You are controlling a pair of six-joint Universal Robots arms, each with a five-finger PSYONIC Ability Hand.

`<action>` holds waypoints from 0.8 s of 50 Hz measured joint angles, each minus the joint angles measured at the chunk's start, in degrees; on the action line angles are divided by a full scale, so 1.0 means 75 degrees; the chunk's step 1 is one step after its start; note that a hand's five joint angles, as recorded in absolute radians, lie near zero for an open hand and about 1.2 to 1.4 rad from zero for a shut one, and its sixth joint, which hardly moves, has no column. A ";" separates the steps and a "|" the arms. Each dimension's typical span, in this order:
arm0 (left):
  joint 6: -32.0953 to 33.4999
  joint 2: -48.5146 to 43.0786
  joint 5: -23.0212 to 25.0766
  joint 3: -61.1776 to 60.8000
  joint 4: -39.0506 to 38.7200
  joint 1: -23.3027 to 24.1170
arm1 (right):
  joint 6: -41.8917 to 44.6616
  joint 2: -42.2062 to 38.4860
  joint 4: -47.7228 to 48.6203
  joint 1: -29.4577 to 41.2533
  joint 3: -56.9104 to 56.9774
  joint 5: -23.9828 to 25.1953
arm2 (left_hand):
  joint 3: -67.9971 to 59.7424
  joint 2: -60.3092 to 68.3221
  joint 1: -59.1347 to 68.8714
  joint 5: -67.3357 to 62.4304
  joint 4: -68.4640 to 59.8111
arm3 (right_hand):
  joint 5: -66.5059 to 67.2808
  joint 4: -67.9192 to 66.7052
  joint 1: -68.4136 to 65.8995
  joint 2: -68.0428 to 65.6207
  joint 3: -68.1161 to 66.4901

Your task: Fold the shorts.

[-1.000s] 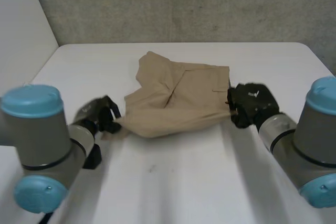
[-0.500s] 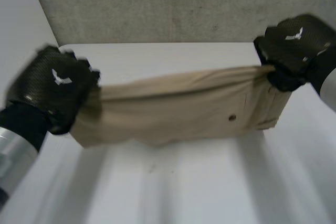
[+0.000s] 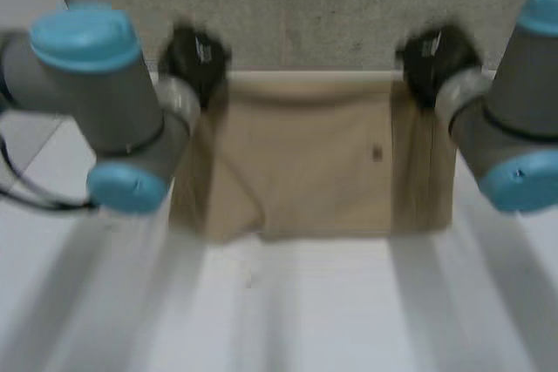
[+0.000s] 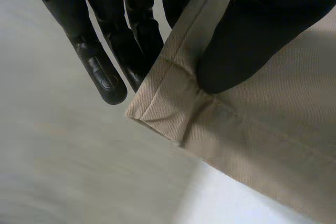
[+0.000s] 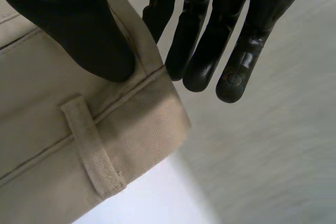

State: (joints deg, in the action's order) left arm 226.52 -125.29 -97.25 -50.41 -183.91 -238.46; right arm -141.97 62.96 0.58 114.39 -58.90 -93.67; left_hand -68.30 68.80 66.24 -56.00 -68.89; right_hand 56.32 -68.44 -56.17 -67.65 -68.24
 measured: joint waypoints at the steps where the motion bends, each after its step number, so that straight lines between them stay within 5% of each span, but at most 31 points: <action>1: 0.0025 0.0004 -0.0015 0.0182 -0.0165 0.0000 | -0.0015 0.0045 0.0231 -0.0001 0.0084 -0.0011 | 0.0000 0.0000 0.0000 0.0000 0.0000 | 0.0000 0.0000 0.0000 0.0000 0.0000; 8: 0.0377 0.0969 -0.0329 0.1103 -0.3037 0.0113 | -0.0361 0.0961 0.3306 0.0032 0.0492 -0.0009 | -0.0001 0.0001 0.0000 0.0000 -0.0001 | 0.0000 0.0001 0.0000 0.0000 0.0000; 15: 0.0398 0.2213 -0.0337 -0.0855 -0.4318 0.0187 | -0.0523 0.1217 0.3283 0.0151 0.0043 0.0140 | -0.0002 0.0005 0.0000 0.0000 -0.0001 | 0.0001 0.0001 0.0000 0.0000 0.0000; 25: 0.0243 0.2332 -0.0208 -0.3963 -0.4366 0.0134 | -0.0529 0.0924 0.2192 0.0126 -0.1533 0.0252 | -0.0018 0.0009 0.0000 0.0000 -0.0002 | 0.0001 0.0000 0.0000 0.0000 0.0000; 40: -0.0739 0.0331 -0.0351 -0.6389 -0.3307 0.0436 | -0.0474 -0.0869 0.1514 0.0108 -0.3226 0.0543 | -0.0018 0.0011 0.0000 0.0000 -0.0002 | 0.0018 -0.0001 0.0000 0.0000 0.0000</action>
State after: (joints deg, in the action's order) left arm 220.97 -122.80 -99.88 -98.33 -208.71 -235.19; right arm -145.53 56.44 11.94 115.20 -83.09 -89.60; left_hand -68.44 68.89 66.24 -56.00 -68.90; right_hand 56.45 -68.45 -56.17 -67.65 -68.24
